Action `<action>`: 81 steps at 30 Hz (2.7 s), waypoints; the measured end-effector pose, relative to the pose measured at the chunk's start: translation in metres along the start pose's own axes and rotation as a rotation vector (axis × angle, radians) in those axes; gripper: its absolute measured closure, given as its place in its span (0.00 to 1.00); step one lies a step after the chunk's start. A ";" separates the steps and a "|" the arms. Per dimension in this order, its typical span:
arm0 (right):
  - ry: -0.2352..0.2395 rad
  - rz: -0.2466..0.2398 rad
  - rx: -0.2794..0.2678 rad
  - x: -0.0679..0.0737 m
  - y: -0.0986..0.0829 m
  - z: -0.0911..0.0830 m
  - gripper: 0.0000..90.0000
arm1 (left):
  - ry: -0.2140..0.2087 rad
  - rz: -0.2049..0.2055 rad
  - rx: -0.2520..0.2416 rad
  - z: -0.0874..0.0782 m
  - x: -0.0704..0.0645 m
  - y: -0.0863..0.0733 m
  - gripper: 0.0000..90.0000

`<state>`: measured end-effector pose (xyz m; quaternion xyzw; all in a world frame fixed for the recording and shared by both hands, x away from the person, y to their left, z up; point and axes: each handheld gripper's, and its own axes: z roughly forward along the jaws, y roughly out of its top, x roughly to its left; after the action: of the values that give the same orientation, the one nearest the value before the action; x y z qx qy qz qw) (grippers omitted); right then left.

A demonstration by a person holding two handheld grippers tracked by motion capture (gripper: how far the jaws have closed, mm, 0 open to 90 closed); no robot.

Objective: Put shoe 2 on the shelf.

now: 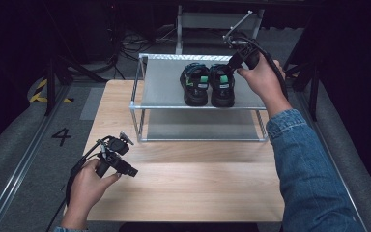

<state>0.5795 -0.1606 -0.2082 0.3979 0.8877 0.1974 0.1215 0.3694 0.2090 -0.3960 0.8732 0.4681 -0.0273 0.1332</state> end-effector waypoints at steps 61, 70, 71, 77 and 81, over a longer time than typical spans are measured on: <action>-0.003 -0.026 -0.118 0.016 -0.101 -0.083 0.55 | -0.047 -0.001 -0.006 0.000 0.006 0.024 0.38; -0.004 -0.029 -0.096 0.016 -0.152 -0.082 0.53 | -0.057 -0.035 -0.008 -0.002 0.009 0.027 0.37; -0.001 -0.028 -0.093 0.016 -0.158 -0.081 0.52 | -0.052 -0.037 -0.009 -0.002 0.009 0.027 0.37; 0.005 -0.009 -0.060 0.012 -0.195 -0.072 0.51 | -0.045 -0.028 -0.008 -0.003 0.007 0.029 0.37; 0.017 0.012 -0.041 0.009 -0.215 -0.064 0.50 | -0.047 -0.036 -0.009 -0.002 0.007 0.029 0.37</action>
<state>0.4083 -0.3007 -0.2483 0.3990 0.8820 0.2195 0.1208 0.3972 0.1994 -0.3891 0.8631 0.4806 -0.0480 0.1475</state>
